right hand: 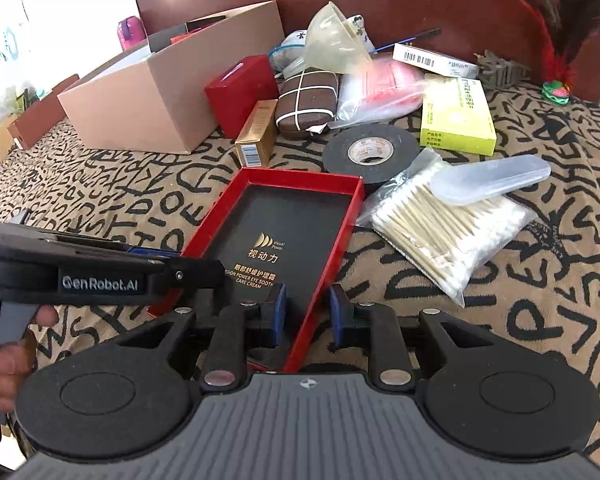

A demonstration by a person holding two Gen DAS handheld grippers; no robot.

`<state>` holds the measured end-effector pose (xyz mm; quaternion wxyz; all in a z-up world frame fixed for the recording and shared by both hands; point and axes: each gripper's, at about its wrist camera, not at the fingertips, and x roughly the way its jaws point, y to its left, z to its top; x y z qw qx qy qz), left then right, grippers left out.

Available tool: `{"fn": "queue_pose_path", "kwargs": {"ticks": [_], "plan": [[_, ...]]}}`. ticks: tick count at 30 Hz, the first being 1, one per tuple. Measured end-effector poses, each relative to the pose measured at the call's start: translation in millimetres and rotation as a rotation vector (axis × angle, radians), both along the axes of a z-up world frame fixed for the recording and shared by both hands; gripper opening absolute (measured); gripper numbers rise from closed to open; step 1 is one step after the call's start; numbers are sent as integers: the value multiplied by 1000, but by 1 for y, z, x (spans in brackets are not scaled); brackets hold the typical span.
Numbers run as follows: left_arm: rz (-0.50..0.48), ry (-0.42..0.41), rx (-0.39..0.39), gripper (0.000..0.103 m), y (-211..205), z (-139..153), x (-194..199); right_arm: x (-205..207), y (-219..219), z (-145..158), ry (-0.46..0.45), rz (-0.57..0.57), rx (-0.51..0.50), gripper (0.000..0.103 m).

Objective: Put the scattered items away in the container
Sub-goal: 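Lift the red tray box with the left gripper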

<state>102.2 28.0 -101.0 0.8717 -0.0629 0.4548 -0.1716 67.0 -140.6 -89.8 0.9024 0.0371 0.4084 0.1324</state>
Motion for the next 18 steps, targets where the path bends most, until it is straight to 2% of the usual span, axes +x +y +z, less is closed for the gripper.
{"fn": "queue_pose_path", "kwargs": {"ticks": [3, 6, 9, 11, 18], "plan": [[-8, -19, 32, 39, -4, 0, 0, 3, 0, 0, 12, 0, -2, 27], [2, -21, 37, 32, -4, 2, -2, 1, 3, 2, 11, 2, -18, 26], [19, -39, 37, 31, 1, 11, -8, -4, 7, 9, -13, 6, -33, 19], [30, -67, 29, 32, 7, 22, -13, -8, 10, 19, -38, 16, -34, 16], [70, -234, 35, 33, 29, 83, -9, 4, 27, 69, -175, 59, -17, 16]]}}
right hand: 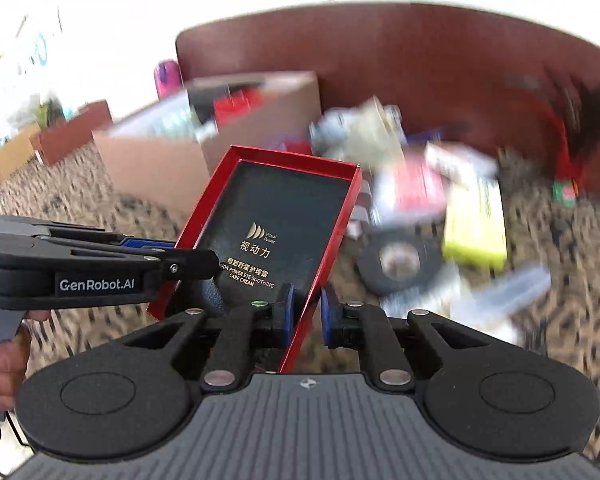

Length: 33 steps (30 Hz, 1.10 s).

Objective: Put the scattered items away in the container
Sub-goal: 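Lift the red tray box with the left gripper, then carry the red tray with the left gripper and lower it into the cardboard box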

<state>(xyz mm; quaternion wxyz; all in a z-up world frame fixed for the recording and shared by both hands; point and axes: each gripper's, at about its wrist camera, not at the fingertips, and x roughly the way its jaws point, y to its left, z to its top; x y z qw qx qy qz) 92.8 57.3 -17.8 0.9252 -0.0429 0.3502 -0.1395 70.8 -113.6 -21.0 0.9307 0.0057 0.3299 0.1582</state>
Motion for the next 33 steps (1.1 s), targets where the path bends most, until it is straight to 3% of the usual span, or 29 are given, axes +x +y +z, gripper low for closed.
{"fn": "queue_pose_path", "kwargs": {"ticks": [7, 13, 25, 28, 31, 33], "plan": [[65, -158, 49, 33, 29, 65, 36, 55, 34, 54, -120, 43, 10, 16], [97, -139, 34, 33, 60, 90, 93, 129, 55, 77, -94, 44, 89, 16], [127, -83, 60, 35, 86, 75, 200, 233, 84, 64, -21, 50, 68, 17], [113, -48, 36, 44, 94, 63, 232, 256, 88, 51, -9, 37, 64, 20], [152, -26, 32, 52, 106, 53, 246, 261, 91, 41, -22, 6, 4, 44], [153, -42, 21, 54, 116, 52, 241, 256, 88, 37, -30, 35, 4, 45]]}}
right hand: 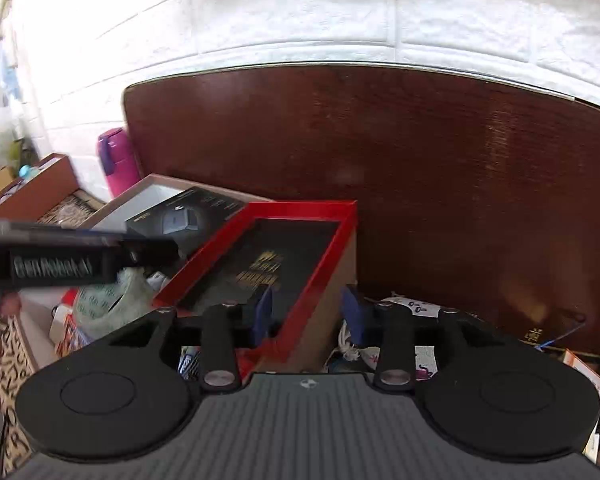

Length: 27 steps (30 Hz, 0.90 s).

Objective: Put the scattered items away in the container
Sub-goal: 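Carry the red tray with the left gripper and lower it into the cardboard box, then open the left gripper to release the red tray and withdraw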

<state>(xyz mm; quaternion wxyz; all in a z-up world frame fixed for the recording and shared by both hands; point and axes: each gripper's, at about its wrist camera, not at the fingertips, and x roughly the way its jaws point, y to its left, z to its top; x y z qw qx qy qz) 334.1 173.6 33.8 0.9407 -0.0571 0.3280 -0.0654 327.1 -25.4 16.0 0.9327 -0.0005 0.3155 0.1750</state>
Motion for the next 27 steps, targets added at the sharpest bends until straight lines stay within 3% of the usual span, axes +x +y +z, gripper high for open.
{"fn": "queue_pose_path", "kwargs": {"ticks": [9, 13, 17, 20, 22, 24, 27], "plan": [[-77, 9, -4, 54, -9, -3, -30, -13, 5, -6, 23, 89, 3, 37], [-55, 12, 12, 54, -12, -6, -28, -6, 15, -3, -4, 72, -29, 33], [-39, 17, 1, 55, -13, -7, -18, 9, 20, -5, 3, 28, -24, 35], [-30, 22, 5, 55, -13, -8, -16, 7, 13, -2, 13, 26, 29, 37], [-46, 8, -19, 58, -8, -4, -25, -6, 6, 3, -16, 41, 27, 41], [-41, -2, 1, 71, -8, 1, -35, -17, 2, 6, -41, 52, 2, 42], [-60, -19, 12, 77, -11, 5, -50, -31, 2, 5, -31, 101, -23, 42]]}}
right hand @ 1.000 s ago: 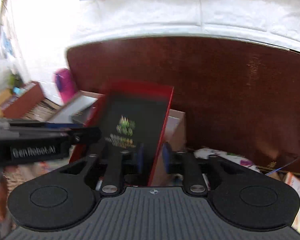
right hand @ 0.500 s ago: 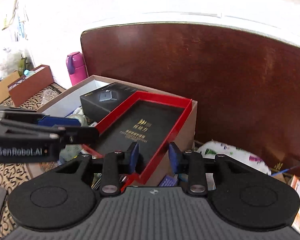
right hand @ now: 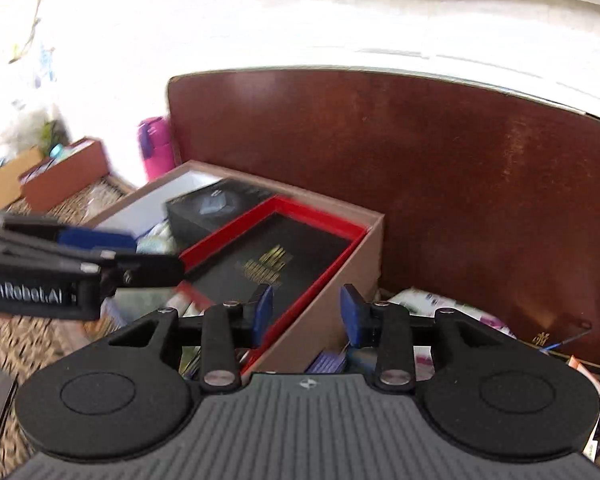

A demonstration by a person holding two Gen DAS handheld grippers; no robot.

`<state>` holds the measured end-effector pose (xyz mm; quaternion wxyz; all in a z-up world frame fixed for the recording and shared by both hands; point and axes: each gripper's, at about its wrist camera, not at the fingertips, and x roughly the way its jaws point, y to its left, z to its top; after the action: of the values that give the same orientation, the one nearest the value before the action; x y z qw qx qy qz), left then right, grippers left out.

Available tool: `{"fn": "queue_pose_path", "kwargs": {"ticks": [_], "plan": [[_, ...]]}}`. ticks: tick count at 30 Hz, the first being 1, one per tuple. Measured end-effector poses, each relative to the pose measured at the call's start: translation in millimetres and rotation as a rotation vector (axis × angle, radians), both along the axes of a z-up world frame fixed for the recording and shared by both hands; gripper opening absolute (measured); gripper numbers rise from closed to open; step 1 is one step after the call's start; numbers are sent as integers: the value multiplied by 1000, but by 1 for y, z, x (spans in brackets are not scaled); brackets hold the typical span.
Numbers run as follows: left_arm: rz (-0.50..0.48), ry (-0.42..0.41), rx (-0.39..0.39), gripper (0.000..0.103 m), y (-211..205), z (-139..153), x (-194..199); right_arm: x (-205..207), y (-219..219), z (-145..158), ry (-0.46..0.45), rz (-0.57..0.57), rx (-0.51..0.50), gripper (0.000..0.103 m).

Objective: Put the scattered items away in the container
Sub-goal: 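Open the left gripper to release the red tray and withdraw, then move the left gripper to the black tape roll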

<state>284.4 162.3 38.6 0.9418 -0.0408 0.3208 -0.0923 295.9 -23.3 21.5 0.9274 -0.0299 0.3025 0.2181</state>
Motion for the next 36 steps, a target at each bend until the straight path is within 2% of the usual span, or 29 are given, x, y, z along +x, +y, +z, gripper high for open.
{"fn": "queue_pose_path", "kwargs": {"ticks": [3, 5, 8, 10, 12, 14, 18, 21, 23, 24, 25, 26, 28, 32, 36], "plan": [[-47, 19, -29, 77, -6, -4, -3, -11, 9, -5, -42, 31, -68, 44], [-50, 28, -27, 77, -10, -8, 2, -13, 12, -7, -64, 20, -105, 51], [-53, 42, -79, 77, -9, -14, 9, -13, 9, -5, -34, 33, -54, 51], [-46, 46, -106, 78, -7, -16, 13, -17, 8, -5, -38, 55, -61, 55], [-40, 47, -119, 78, -7, -19, 19, -18, 12, -9, -60, 68, -124, 59], [-31, 51, -119, 78, -8, -23, 26, -12, 16, -15, -71, 17, -177, 59], [9, 87, -128, 79, -7, -32, 40, 7, 8, -19, 2, -31, -75, 61], [7, 102, -141, 80, -5, -35, 38, 0, 9, -19, -6, 3, -93, 64], [4, 93, -135, 82, -6, -32, 29, -10, 6, -14, -20, 32, -88, 72], [1, 80, -131, 87, -7, -29, 21, -16, 4, -10, -29, 39, -82, 75], [-1, 67, -125, 90, -9, -26, 12, -23, 0, -6, -39, 43, -76, 83], [3, 54, -119, 99, -11, -22, 2, -31, -3, -2, -47, 49, -68, 91], [27, 26, -109, 103, -16, -15, -22, -50, -13, 8, -66, 71, -47, 100], [14, -15, -78, 103, -33, -8, -67, -91, -35, 22, -93, 103, -44, 102], [-17, -3, -92, 103, -52, -24, -108, -139, -66, 17, -150, 56, -65, 102]]}}
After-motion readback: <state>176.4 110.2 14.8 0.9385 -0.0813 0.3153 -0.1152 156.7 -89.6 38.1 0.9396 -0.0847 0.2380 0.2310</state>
